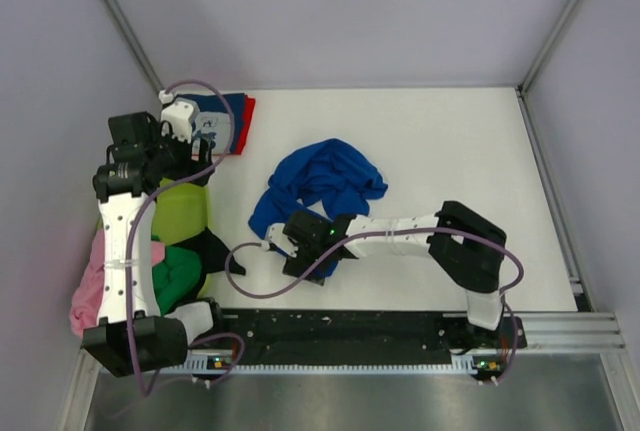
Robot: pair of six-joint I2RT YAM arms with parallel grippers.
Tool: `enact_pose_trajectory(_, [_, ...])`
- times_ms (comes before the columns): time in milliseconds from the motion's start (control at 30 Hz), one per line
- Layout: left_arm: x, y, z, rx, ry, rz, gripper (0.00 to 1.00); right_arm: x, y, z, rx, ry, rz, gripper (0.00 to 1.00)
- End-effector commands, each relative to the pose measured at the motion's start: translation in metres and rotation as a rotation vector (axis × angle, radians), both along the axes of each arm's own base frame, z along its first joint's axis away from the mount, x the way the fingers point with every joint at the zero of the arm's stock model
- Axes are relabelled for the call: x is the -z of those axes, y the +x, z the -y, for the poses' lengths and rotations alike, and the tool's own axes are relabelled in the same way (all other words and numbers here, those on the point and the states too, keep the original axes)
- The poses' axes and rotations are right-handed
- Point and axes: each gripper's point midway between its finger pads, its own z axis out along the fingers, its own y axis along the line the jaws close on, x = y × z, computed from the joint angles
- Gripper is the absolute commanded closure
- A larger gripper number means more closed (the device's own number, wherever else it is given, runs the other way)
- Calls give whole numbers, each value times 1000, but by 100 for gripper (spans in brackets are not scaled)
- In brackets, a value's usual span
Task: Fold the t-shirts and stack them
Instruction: Flatten out the tshirt
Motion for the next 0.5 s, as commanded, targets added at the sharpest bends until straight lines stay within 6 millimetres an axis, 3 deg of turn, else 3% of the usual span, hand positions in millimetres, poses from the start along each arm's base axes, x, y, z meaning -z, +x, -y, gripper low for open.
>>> enact_pose_trajectory(0, [-4, -4, 0, 19, 17, 26, 16, 12, 5, 10, 36, -59, -10, 27])
enact_pose_trajectory(67, [-2, -6, 0, 18, 23, 22, 16, 18, 6, 17, 42, -71, -38, 37])
enact_pose_trajectory(167, [0, -10, 1, 26, 25, 19, 16, 11, 11, 17, 48, -53, -67, 62])
enact_pose_trajectory(267, [-1, -13, 1, 27, 31, 23, 17, -13, 10, -6, 0, 25, -103, 100])
enact_pose_trajectory(333, [-4, -14, -2, 15, 43, 33, 17, -45, 8, -33, -52, 125, -130, 100])
enact_pose_trajectory(400, [-11, -12, -7, -10, 71, 60, 17, -91, 9, -60, -106, 249, -123, 100])
enact_pose_trajectory(467, [-23, -8, -21, -87, 102, 101, 16, -159, 13, -83, -153, 405, -78, 100])
